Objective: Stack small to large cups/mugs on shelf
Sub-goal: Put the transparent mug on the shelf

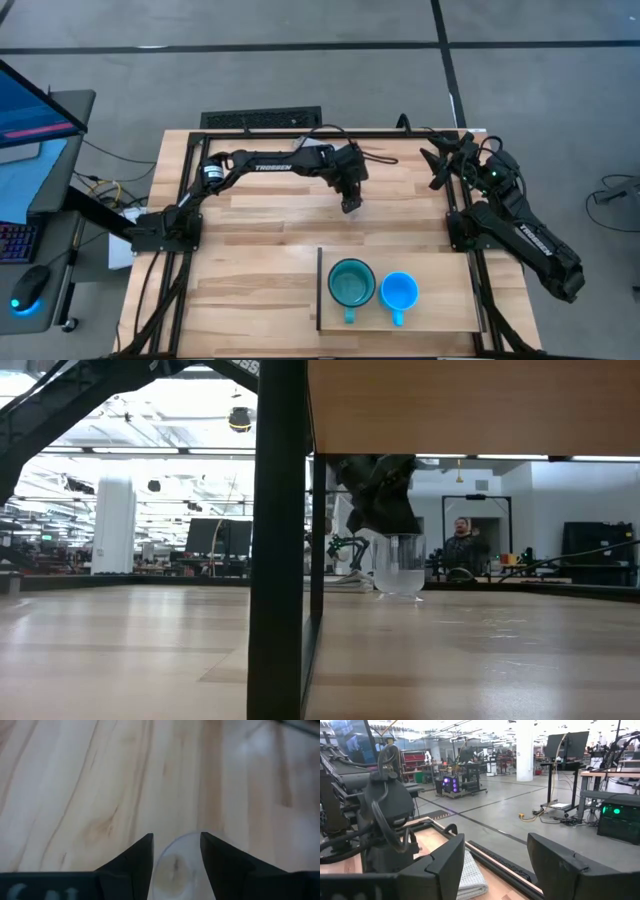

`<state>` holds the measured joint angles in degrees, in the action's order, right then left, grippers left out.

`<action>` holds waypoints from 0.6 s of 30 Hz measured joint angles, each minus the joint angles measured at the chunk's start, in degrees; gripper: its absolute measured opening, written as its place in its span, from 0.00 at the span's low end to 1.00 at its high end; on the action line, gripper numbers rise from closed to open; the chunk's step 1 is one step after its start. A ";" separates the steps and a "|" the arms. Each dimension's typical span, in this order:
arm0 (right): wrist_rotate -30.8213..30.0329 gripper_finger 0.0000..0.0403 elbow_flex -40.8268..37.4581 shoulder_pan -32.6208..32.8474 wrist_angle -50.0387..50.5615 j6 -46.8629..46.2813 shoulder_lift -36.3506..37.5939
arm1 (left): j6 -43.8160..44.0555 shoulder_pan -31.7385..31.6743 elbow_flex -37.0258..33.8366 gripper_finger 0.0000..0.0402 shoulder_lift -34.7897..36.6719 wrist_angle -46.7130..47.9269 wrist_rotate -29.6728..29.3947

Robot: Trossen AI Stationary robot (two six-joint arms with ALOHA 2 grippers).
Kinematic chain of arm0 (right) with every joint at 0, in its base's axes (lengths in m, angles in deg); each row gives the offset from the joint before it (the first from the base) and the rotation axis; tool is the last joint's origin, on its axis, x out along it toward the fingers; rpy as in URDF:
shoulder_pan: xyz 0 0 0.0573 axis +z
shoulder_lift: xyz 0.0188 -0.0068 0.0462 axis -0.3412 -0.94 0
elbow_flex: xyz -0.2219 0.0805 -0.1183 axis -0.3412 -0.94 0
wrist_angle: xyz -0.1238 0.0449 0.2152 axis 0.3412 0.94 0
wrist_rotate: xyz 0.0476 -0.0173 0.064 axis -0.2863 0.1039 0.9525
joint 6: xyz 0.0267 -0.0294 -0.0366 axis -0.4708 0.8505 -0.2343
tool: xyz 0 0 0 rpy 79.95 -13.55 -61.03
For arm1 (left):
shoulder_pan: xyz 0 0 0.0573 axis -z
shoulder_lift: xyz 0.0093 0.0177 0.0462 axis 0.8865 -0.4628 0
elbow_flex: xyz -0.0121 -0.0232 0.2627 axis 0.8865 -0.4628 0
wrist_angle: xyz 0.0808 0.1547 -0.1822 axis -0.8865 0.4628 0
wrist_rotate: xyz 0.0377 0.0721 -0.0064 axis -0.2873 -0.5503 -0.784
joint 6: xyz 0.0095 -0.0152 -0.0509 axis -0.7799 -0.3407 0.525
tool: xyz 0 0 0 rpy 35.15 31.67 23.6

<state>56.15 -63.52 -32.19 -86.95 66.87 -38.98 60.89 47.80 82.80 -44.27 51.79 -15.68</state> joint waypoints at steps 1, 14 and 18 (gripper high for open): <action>0.00 0.59 0.00 0.00 0.00 0.00 0.00 | 0.00 0.00 0.00 0.38 0.00 -0.73 1.06; -0.01 0.59 0.00 -0.01 0.02 0.00 0.00 | -2.25 -1.44 0.04 0.38 3.73 3.45 0.69; -0.02 0.59 0.00 0.00 0.02 0.00 0.00 | -2.88 -1.91 0.04 0.38 5.57 4.15 -1.88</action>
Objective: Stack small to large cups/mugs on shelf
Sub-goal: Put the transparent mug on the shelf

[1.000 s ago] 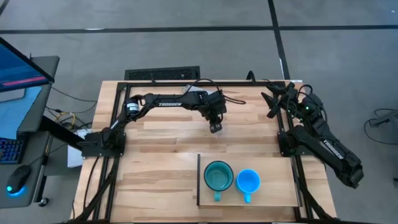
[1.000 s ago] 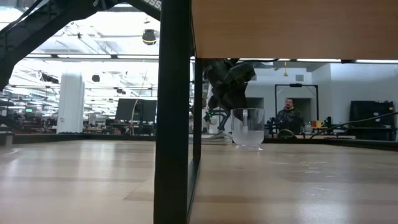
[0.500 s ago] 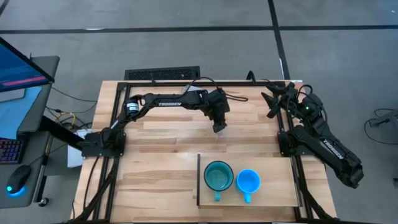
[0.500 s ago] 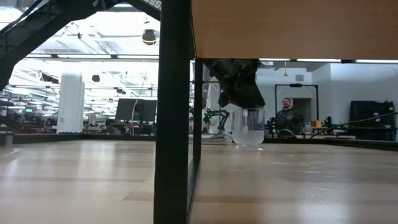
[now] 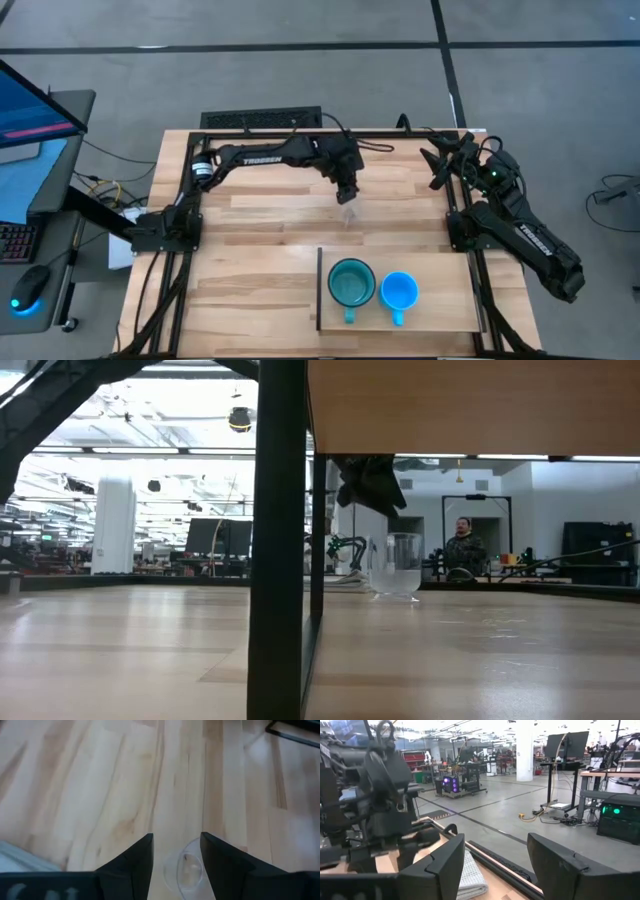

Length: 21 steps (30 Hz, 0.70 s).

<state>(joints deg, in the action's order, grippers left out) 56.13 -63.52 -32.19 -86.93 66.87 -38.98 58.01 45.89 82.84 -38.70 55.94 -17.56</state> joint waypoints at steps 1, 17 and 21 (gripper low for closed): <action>0.00 0.59 0.00 -0.01 -0.02 0.00 0.00 | -0.31 -0.10 0.00 0.38 0.37 0.05 -0.26; 0.02 0.59 0.00 -0.02 0.40 0.02 0.00 | -2.82 -6.49 -0.57 0.38 9.08 -2.58 -0.19; 0.02 0.59 0.00 -0.02 2.22 0.02 0.00 | -4.08 -9.17 -0.57 0.38 12.72 -3.60 2.33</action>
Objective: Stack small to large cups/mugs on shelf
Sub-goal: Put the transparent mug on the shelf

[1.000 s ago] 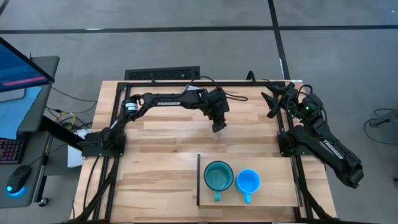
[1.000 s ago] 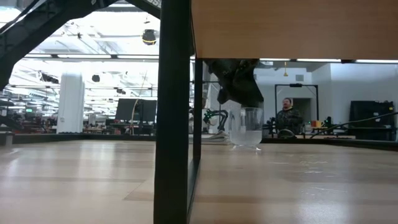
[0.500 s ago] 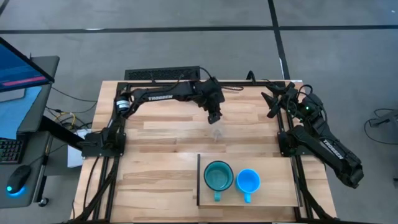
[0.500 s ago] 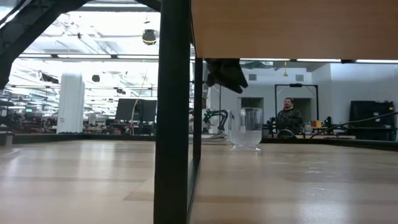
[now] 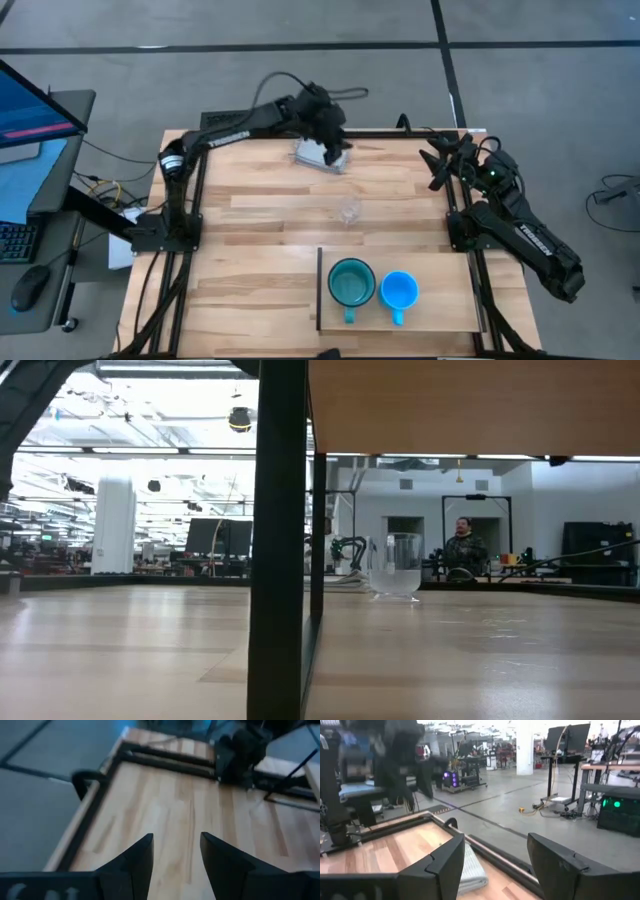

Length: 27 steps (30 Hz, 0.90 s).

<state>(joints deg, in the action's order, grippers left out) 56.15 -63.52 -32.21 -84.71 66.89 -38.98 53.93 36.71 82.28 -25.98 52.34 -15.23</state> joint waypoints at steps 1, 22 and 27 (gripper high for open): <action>-0.01 0.59 0.00 0.00 0.41 0.00 0.01 | -0.60 -0.52 0.00 0.38 0.72 -0.10 0.36; 0.02 0.59 0.00 0.00 -0.56 0.46 0.00 | 5.80 -12.28 -34.62 0.38 34.80 -23.52 3.14; 0.02 0.59 0.00 0.00 -1.91 0.46 0.02 | 8.02 -13.00 -49.05 0.38 45.95 -28.15 3.17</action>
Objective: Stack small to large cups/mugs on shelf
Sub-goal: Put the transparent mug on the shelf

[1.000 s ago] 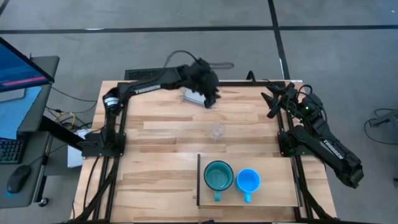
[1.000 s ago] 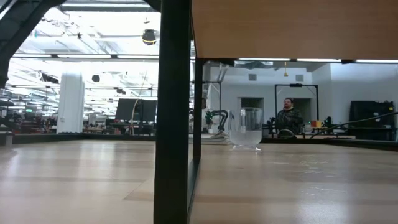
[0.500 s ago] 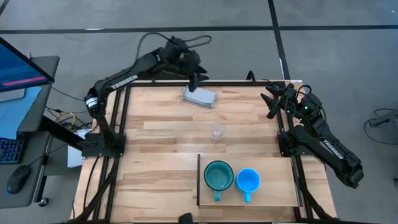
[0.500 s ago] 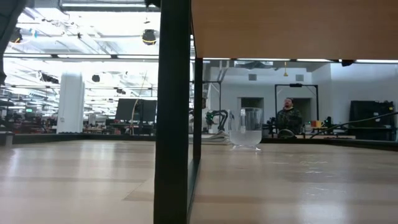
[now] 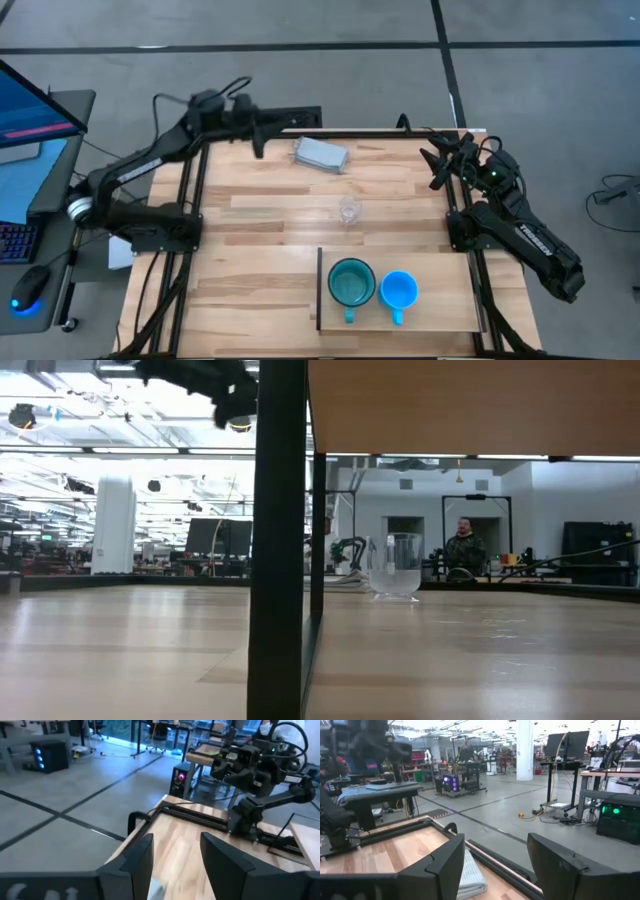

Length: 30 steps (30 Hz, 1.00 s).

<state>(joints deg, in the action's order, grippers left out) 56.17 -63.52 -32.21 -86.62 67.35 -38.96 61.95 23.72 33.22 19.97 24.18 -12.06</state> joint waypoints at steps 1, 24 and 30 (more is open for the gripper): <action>0.00 0.59 0.00 0.00 0.02 -0.01 -0.02 | 0.31 -0.03 -2.62 0.38 1.97 -0.91 -0.17; 0.00 0.59 0.00 0.00 -0.91 -3.58 -0.02 | 13.87 2.05 -43.01 0.38 38.42 -15.40 -8.51; 0.00 0.59 0.00 0.00 -1.17 -3.56 -0.02 | 15.32 2.04 -47.69 0.38 45.60 -12.86 -8.87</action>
<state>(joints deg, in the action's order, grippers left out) 56.17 -63.52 -32.21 -87.78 63.79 -38.97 77.27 25.75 -14.46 65.57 11.33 -20.93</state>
